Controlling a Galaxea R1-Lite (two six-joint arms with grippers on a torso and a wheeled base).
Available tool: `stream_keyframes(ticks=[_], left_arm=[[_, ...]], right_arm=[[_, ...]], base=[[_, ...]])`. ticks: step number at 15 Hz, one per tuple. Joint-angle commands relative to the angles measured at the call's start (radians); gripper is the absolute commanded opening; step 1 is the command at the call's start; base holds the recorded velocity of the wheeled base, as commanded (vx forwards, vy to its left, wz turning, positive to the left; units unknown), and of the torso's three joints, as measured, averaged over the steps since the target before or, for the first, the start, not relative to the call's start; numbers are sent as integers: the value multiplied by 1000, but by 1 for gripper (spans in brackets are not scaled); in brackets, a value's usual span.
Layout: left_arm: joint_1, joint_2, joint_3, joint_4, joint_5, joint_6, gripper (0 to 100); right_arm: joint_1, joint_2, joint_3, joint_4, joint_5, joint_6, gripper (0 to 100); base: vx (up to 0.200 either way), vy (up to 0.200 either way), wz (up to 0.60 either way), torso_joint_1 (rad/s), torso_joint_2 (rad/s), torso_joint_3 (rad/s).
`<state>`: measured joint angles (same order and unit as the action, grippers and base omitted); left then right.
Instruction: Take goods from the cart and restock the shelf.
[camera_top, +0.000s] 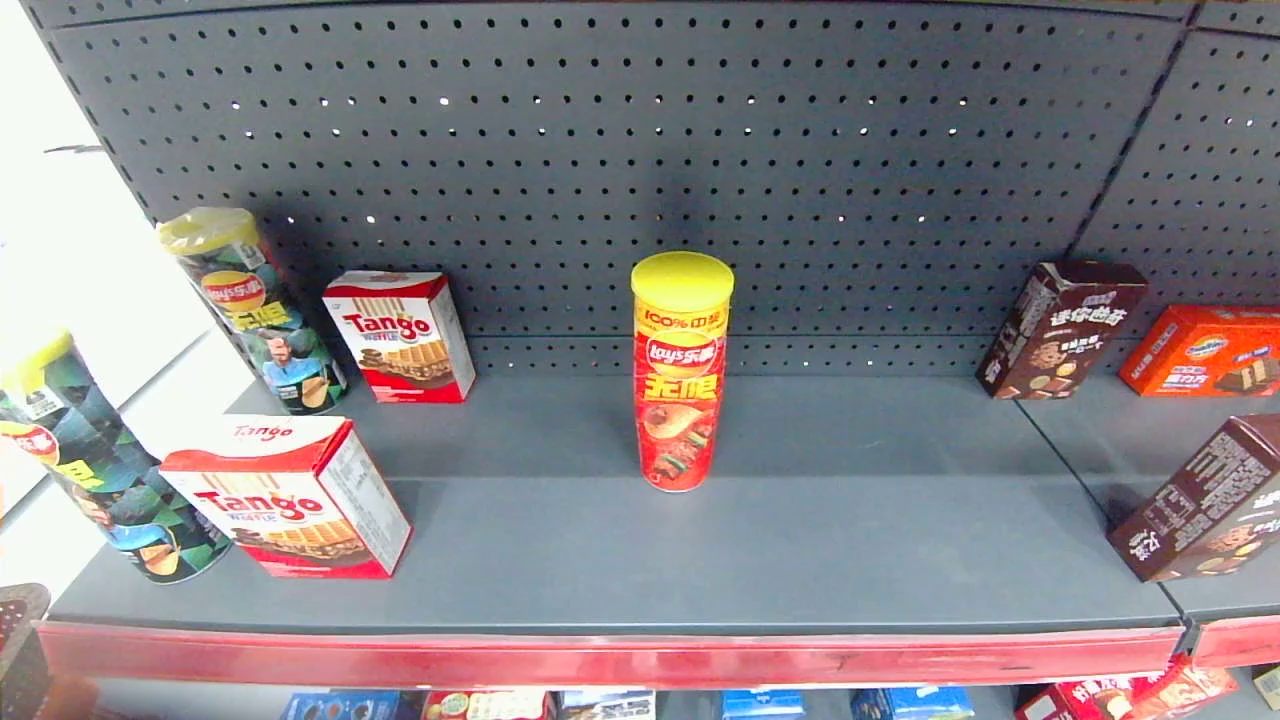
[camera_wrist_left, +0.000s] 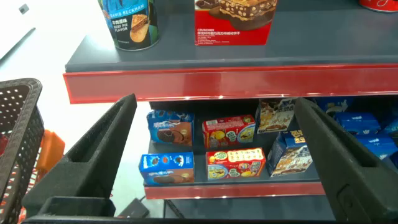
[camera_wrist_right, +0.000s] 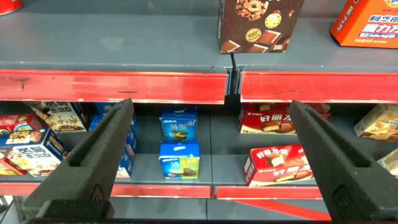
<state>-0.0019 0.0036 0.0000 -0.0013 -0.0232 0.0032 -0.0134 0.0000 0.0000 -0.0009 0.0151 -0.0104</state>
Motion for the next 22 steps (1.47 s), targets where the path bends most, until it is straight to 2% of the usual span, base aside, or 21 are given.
stream_keyframes(ticks=[1,8,20,22], left_arm=[[0,1,0,0,0,0,100],[0,1,0,0,0,0,100],[0,1,0,0,0,0,100],[0,1,0,0,0,0,100]], right_arm=[[0,2,0,-1,0,0,100],[0,2,0,-1,0,0,100],[0,2,0,-1,-3,4,100],[0,2,0,-1,-3,4,100]], base=[[0,0,0,0,0,0],[0,0,0,0,0,0],[0,0,600,4,4,3],[0,0,0,0,0,0]])
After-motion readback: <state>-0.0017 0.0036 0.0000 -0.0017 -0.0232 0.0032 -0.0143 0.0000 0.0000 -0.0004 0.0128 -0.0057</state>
